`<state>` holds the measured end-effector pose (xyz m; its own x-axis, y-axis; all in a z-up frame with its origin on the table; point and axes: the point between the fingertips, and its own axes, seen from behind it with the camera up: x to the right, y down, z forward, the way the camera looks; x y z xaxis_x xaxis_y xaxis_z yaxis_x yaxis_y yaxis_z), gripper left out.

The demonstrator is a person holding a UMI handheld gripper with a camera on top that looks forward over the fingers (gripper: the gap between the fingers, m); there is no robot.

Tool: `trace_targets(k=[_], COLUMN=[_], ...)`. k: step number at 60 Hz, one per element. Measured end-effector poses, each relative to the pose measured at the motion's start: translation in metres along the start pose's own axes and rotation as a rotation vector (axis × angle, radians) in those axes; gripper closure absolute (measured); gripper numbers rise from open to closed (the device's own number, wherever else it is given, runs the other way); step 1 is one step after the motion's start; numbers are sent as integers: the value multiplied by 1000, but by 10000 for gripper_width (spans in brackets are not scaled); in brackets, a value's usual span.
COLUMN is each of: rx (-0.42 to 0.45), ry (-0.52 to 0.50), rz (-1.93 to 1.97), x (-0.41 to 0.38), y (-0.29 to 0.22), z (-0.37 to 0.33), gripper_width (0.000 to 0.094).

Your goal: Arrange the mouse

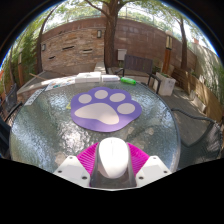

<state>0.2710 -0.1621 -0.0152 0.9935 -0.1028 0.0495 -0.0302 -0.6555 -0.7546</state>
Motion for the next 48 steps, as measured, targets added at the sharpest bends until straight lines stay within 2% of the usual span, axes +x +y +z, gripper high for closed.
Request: trace_targets(k=[3, 9, 18, 23, 27, 32, 36, 42, 48], rx=[-10, -31, 16, 86, 183, 264, 275, 251, 117], ry=[7, 4, -25, -56, -73, -86, -99, -101, -122], rz=[-16, -33, -23, -3, -4, -5, 20, 19, 30], x=[0, -6, -20, -29, -34, -36, -31, -29, -36], y=[1, 0, -37, -88, -147, -210, -244, -259, -213], z=[0, -10, -55, -85, -101, -93, -61, 2, 81], gripper_width=[530, 562, 580, 581, 582, 582, 582, 576, 575])
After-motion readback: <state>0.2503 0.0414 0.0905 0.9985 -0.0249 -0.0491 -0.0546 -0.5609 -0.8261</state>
